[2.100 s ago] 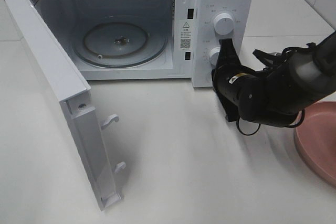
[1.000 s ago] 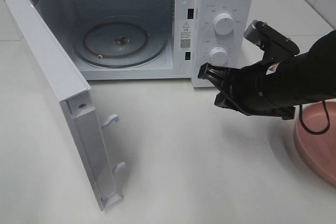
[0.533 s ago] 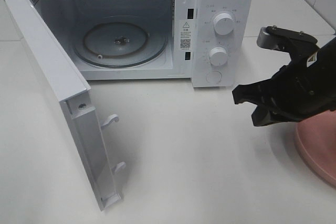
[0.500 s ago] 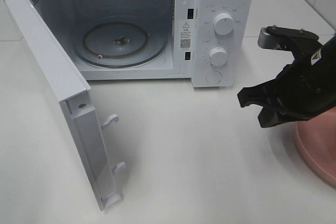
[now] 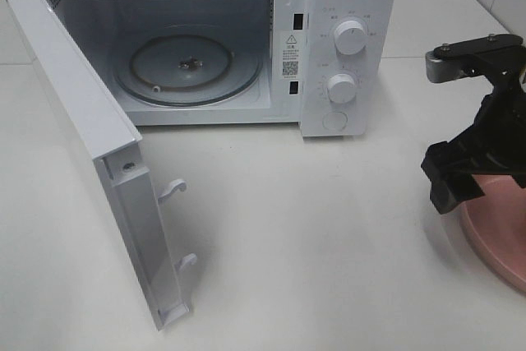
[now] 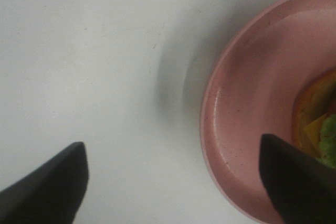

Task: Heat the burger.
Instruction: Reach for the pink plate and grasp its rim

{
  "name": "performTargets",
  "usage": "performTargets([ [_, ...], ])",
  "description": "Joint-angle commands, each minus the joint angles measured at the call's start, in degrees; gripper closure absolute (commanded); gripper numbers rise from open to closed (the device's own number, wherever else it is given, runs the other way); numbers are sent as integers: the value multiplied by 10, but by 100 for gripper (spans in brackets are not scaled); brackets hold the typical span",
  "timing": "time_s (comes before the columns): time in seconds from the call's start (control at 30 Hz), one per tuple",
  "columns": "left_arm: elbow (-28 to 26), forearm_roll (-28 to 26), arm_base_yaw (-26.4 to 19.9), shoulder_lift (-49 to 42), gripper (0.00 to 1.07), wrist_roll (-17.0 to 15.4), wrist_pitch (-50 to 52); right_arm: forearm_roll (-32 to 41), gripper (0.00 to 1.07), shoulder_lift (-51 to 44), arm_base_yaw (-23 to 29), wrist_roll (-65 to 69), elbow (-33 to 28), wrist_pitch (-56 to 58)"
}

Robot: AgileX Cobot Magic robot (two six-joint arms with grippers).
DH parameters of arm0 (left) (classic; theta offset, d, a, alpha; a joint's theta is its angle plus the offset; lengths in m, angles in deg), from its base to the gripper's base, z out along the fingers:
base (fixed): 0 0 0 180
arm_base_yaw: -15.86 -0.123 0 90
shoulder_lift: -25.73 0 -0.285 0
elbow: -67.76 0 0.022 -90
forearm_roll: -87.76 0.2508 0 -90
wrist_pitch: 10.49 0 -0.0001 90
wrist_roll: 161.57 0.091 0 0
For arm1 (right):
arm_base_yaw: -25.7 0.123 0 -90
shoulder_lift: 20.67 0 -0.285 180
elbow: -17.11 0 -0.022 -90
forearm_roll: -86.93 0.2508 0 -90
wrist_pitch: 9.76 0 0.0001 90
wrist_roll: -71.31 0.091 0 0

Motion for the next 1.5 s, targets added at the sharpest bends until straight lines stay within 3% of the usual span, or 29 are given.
performTargets([
  [0.03, 2, -1, 2, -10, 9, 0, 6, -20, 6, -3, -3, 6, 5, 1],
  [0.47, 2, -1, 2, -10, 9, 0, 6, -27, 11, 24, -80, 6, 1, -22],
  [1.5, 2, -1, 2, -10, 9, 0, 6, -25, 31, 212, -83, 6, 1, -124],
])
